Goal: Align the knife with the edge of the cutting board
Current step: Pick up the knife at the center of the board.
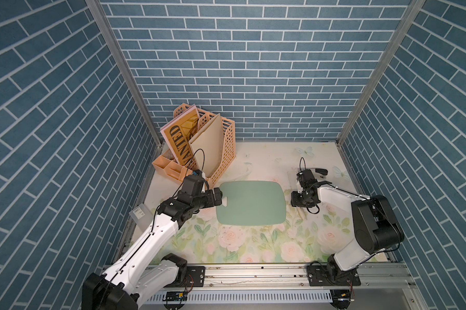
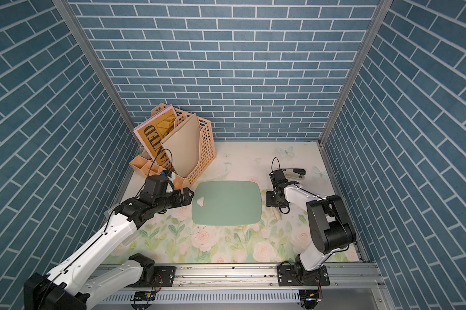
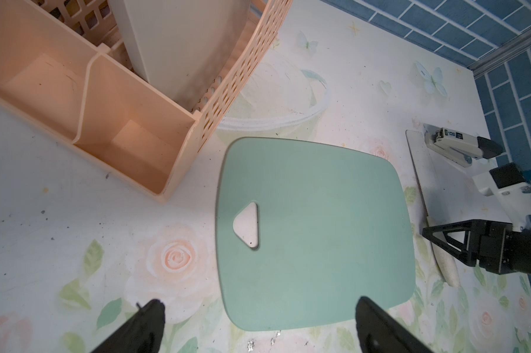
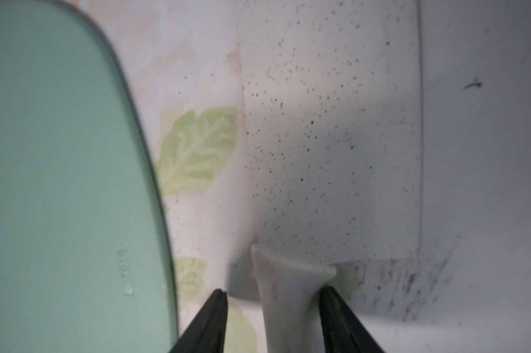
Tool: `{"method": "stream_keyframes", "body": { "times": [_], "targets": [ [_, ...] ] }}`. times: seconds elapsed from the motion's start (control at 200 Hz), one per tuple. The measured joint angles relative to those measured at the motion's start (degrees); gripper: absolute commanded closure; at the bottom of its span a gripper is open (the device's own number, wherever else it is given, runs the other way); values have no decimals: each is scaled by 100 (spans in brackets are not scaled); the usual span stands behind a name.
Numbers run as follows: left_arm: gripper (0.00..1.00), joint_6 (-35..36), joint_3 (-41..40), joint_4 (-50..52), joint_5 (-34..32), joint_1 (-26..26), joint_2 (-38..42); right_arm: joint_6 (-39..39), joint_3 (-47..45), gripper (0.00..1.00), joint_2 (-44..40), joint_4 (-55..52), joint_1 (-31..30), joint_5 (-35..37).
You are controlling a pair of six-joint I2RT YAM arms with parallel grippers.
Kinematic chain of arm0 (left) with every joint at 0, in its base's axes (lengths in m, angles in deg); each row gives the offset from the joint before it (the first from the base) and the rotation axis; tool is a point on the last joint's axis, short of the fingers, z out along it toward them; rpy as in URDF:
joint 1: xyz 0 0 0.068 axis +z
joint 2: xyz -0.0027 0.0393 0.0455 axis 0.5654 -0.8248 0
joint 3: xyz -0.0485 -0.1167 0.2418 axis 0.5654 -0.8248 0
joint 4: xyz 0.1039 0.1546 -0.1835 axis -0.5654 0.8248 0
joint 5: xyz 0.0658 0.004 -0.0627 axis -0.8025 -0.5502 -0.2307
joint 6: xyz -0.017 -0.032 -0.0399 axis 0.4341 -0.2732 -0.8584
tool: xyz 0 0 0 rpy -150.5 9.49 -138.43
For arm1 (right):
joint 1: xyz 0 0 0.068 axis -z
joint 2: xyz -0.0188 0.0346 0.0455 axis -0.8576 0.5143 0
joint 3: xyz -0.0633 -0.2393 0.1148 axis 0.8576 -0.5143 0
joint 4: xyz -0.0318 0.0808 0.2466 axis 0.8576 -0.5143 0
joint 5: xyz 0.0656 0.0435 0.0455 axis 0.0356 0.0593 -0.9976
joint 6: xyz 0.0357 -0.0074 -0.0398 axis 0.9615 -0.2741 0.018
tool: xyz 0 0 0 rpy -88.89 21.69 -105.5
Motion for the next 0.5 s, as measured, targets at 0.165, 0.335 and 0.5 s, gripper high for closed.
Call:
{"method": "stream_keyframes", "body": {
  "times": [0.165, 0.335, 0.5],
  "targets": [
    [0, 0, 0, 0, 0, 0, 0, -251, -74, 47, -63, -37, -13, 118],
    [0, 0, 0, 0, 0, 0, -2, -431, -275, 56, -236, -24, -15, 138],
    [0, 0, 0, 0, 0, 0, -2, -450, -293, 62, -236, 11, -15, 142]
  ]
}}
